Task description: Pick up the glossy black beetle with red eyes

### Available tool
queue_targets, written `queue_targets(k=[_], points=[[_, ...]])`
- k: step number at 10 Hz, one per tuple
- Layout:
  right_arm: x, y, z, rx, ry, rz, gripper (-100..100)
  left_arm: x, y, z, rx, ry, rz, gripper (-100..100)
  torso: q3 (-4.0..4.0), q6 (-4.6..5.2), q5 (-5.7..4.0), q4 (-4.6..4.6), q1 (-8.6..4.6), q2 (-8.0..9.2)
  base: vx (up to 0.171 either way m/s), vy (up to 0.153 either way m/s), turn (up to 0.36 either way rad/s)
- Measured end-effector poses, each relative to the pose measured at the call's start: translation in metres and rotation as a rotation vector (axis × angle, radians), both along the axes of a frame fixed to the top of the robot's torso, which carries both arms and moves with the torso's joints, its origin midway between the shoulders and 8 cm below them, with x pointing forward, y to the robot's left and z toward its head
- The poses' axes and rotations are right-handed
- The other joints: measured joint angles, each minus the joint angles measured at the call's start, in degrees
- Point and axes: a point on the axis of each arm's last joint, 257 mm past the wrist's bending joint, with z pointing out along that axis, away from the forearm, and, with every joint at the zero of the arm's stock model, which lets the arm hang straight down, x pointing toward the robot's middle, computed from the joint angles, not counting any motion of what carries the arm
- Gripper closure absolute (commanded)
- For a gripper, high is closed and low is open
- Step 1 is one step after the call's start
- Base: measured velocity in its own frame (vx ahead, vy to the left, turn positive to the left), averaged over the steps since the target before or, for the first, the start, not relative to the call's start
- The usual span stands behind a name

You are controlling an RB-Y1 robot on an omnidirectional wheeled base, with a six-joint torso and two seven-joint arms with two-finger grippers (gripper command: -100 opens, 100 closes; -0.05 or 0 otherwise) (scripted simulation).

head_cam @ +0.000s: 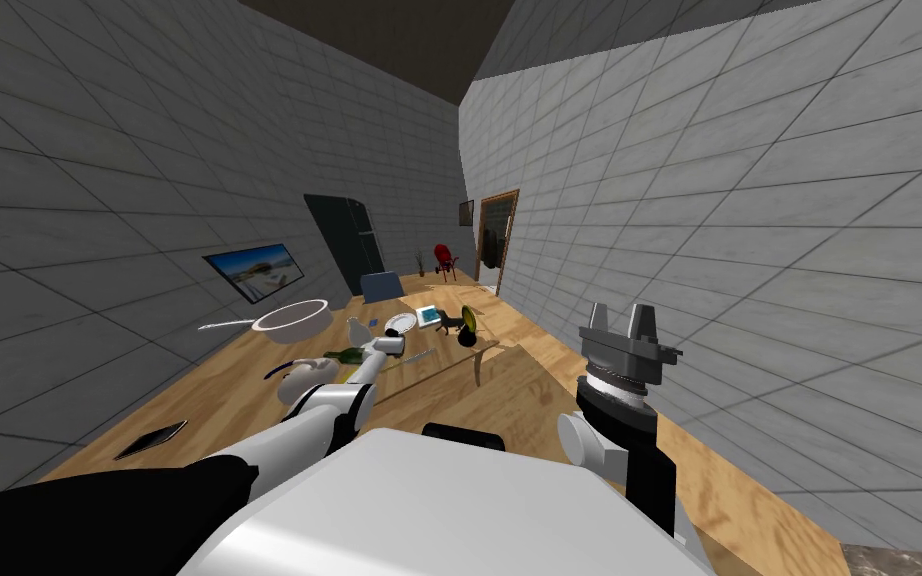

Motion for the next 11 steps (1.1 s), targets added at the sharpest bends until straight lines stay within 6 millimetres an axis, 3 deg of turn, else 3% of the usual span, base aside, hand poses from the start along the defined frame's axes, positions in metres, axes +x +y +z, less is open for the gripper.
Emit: queue_targets(k=[2,3,4,7,8,11], points=[[0.000,0.000,0.000,0.000,0.000,0.000,0,-0.013,0.000,-0.011,-0.010,0.054,0.009,-100,-0.06,0.00,0.02,-0.02,0.09,-0.11,0.058,0.036,-0.011],[0.000,0.000,0.000,0.000,0.000,0.000,0,-0.013,0.000,-0.012,-0.010,0.057,0.010,0,-0.01,-0.01,0.01,-0.01,0.02,-0.01,0.006,0.004,0.000],[0.000,0.000,0.000,0.000,0.000,0.000,0,-0.013,0.000,-0.012,-0.010,0.056,0.010,-100,0.05,0.00,-0.01,0.02,-0.05,0.10,0.050,0.005,0.010],[0.000,0.000,0.000,0.000,0.000,0.000,0,-0.024,-0.003,-0.026,-0.008,0.055,0.005,-100,-0.05,-0.01,0.01,-0.02,0.05,-0.09,0.059,0.026,0.006],[0.000,0.000,0.000,0.000,0.000,0.000,0,-0.024,-0.003,-0.026,-0.008,0.053,0.005,100,0.00,0.00,0.01,-0.01,0.01,0.01,0.006,0.004,0.000],[0.000,0.000,0.000,0.000,0.000,0.000,0,-0.023,-0.003,-0.026,-0.008,0.052,0.006,100,0.06,0.00,-0.01,0.01,-0.08,0.13,0.000,0.000,0.000]])
